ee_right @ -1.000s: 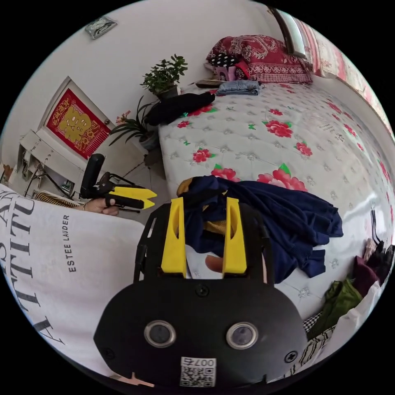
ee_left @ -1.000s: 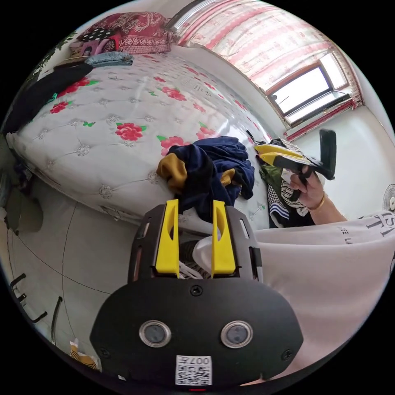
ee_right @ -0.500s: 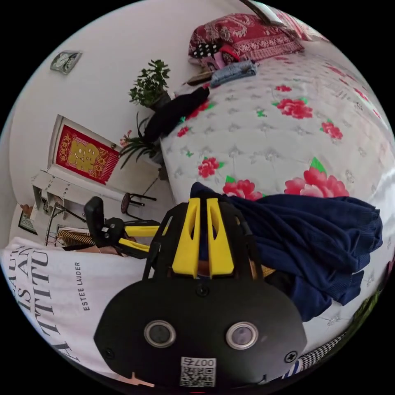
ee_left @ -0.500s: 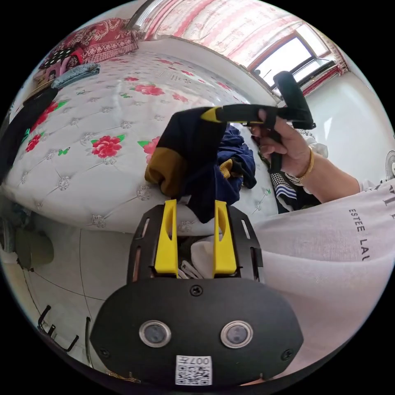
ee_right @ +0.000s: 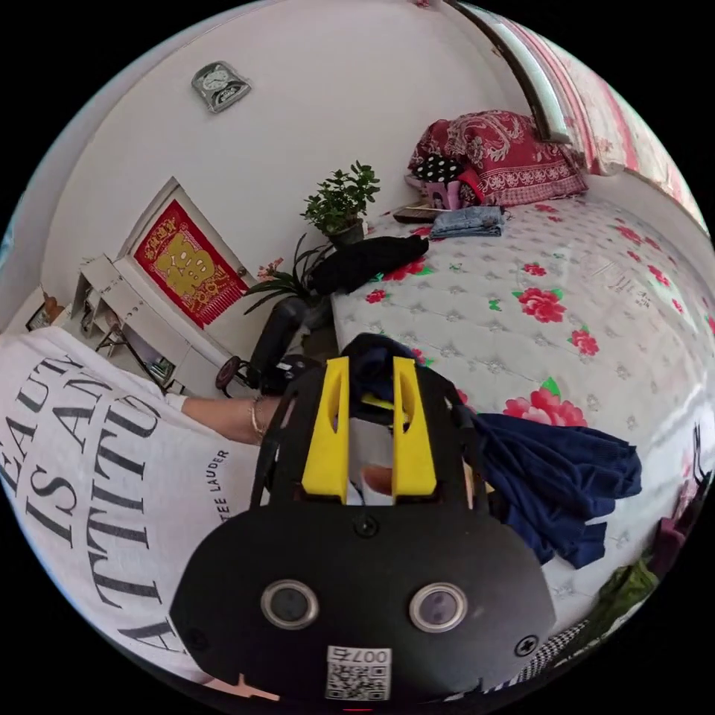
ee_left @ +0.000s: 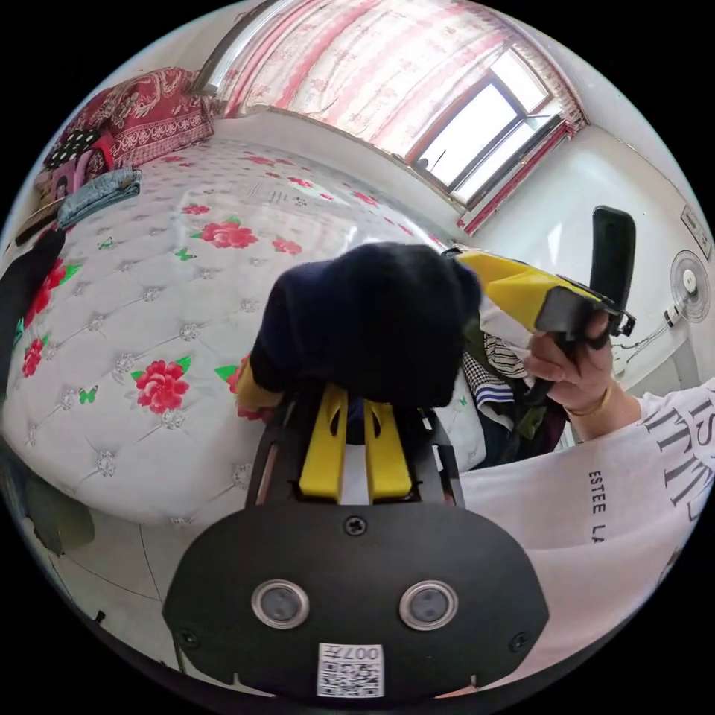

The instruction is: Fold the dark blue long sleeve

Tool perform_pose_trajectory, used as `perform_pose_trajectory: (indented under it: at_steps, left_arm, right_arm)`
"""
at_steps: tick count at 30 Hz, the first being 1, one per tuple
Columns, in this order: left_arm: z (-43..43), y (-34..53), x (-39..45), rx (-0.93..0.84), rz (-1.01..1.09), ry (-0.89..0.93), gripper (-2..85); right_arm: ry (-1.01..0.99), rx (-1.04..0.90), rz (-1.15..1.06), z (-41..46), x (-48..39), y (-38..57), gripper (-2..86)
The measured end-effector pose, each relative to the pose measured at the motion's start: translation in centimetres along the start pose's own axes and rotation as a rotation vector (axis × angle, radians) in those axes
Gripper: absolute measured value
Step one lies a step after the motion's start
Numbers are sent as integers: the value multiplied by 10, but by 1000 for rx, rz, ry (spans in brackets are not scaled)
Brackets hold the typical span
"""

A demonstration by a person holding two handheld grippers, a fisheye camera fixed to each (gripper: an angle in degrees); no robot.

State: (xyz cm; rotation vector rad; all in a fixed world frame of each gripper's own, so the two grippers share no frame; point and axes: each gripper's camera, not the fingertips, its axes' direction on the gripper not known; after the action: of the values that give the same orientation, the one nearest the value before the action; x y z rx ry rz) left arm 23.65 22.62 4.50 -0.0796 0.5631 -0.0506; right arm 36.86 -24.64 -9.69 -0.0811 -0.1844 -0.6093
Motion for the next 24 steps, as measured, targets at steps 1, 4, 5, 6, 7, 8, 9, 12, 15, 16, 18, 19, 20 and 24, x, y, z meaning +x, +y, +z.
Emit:
perform_pose_trajectory:
  at_steps: [1,4,5,6,7,8,9,12,15,16,18,19,20,24]
  left_arm:
    - [-8,2,2,6,10,23,12]
    - [-25,4,14,-3,76,63,16]
    - [-31,4,23,-12,126,69,17]
    - [-34,4,27,-15,151,70,18]
    - [-41,5,36,-18,197,81,19]
    - [-50,5,43,-17,236,106,19]
    - [-54,5,46,-12,251,121,19]
    - [-80,4,63,2,345,188,16]
    - [-100,4,85,-52,498,152,16]
    - [-107,5,91,-65,547,136,17]
    - [-112,4,95,-77,579,108,18]
    - [-113,3,95,-78,571,92,19]
    - [-111,1,93,-86,550,88,20]
    - [-104,-1,98,-82,506,76,23]
  right_arm:
    - [36,-9,4,-2,5,2,72]
    - [99,-88,62,-1,39,2,92]
    - [85,-97,71,1,44,0,94]
    - [54,-112,80,6,50,-6,97]
    - [46,-118,81,10,52,-9,99]
    - [35,-129,69,17,53,-17,101]
    - [17,-149,39,27,51,-24,104]
    - [-39,-212,-61,52,32,-45,106]
    - [-160,-184,-84,51,16,-70,83]
    - [-192,-147,-84,44,14,-79,66]
    - [-235,-102,-68,31,15,-91,34]
    - [-243,-91,-56,26,17,-95,28]
    - [-255,-65,-29,14,22,-100,17]
    - [-159,94,38,-55,39,-102,3]
